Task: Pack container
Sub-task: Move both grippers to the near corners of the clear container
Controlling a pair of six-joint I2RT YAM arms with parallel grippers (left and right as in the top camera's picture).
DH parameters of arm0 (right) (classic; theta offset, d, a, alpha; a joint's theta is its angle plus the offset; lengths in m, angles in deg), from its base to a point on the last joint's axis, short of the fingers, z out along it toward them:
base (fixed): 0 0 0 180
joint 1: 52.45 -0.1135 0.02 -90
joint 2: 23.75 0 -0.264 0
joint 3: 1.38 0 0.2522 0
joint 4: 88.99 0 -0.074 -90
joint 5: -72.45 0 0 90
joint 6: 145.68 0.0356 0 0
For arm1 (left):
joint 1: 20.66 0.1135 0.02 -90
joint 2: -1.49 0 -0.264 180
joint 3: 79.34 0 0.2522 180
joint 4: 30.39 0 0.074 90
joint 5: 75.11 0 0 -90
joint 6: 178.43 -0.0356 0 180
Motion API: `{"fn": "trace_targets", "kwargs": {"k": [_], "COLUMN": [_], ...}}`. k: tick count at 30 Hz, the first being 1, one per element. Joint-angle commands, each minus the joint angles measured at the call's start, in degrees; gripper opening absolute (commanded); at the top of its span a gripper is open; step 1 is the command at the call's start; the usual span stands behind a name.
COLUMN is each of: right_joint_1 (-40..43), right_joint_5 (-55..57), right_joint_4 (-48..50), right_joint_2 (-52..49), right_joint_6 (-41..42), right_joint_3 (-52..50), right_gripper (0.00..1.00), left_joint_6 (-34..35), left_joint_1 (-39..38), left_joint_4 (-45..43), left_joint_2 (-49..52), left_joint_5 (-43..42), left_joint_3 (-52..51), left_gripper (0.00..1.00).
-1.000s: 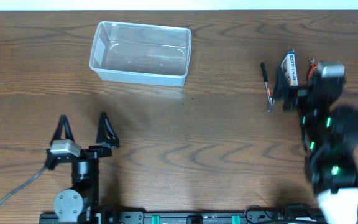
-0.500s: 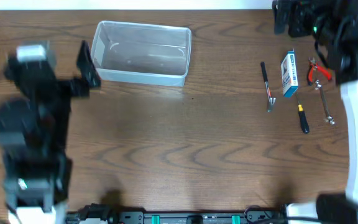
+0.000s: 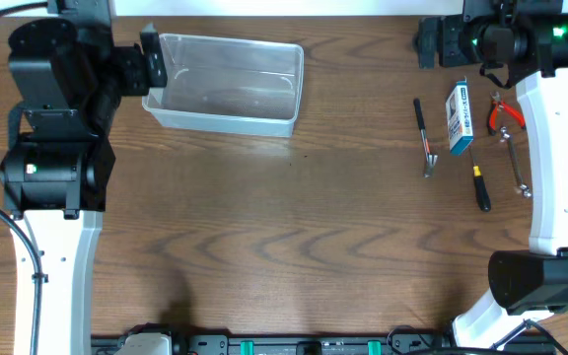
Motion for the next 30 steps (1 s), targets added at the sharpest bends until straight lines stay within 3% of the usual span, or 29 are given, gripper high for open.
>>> {"fn": "trace_targets", "kwargs": {"k": [1,3,9,16,18,22,26,30], "right_joint_1": [0.33,0.31,-0.17,-4.76,-6.47,-11.04,-15.5,-18.62], "right_joint_5": [-0.81,-0.79,-0.79,-0.72,-0.72,1.42,8.22,9.27], "right_joint_4": [-0.13,0.07,-0.13,-0.79,-0.96,-0.92,-0.02,1.42], "right_joint_2": [0.68,0.61,-1.22,-6.62,-8.41,-12.66,-16.85,-19.23], "right_joint_6": [0.59,0.59,0.37,0.28,0.28,0.26,0.31,0.07], "right_joint_3": [1.4,1.38,1.38,1.38,1.38,1.38,1.38,1.38], "right_gripper": [0.99,0.99,0.99,0.91,0.85,0.62,0.49,0.47], "left_joint_6": [-0.55,-0.52,-0.46,8.09,9.05,8.96,8.44,2.93], "left_joint_1": [-0.13,-0.11,0.28,2.32,3.08,4.28,4.72,4.66], "left_joint_4": [2.95,5.49,7.52,7.78,8.11,8.5,8.87,9.07], "left_joint_2": [-0.17,0.46,5.6,14.45,16.37,19.34,21.68,23.02], "left_joint_5": [-0.37,-0.37,0.04,-0.24,-2.64,-9.44,-11.17,-11.15], "left_joint_3": [1.03,1.01,1.01,1.03,1.03,1.03,1.03,1.03], "left_gripper": [0.47,0.45,0.52,0.52,0.52,0.52,0.26,0.21]}}
